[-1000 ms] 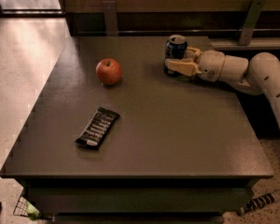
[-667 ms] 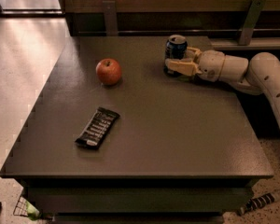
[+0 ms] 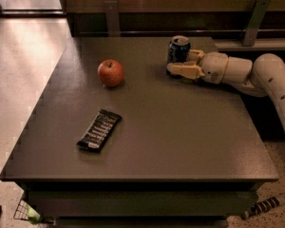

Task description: Place pepsi can upright

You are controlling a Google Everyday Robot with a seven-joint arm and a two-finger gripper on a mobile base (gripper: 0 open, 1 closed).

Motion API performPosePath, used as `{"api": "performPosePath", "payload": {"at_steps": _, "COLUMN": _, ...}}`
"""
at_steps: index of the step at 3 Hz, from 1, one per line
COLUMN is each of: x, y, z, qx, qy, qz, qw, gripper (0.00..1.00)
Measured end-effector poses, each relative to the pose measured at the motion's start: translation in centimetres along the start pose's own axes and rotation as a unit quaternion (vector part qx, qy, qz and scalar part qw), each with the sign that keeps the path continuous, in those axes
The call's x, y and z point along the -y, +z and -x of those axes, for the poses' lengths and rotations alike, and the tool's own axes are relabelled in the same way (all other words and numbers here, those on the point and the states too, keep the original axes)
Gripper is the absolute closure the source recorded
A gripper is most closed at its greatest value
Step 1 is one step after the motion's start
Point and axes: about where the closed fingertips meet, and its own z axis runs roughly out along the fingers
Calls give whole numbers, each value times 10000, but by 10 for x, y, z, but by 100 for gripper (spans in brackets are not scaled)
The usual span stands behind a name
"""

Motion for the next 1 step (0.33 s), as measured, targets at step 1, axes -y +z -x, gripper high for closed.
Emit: {"api": "performPosePath", "payload": {"at_steps": 1, "x": -1, "y": 2, "z": 0, "qx": 3, "qy": 0, "qz": 20, "qw": 10000, "gripper": 0}}
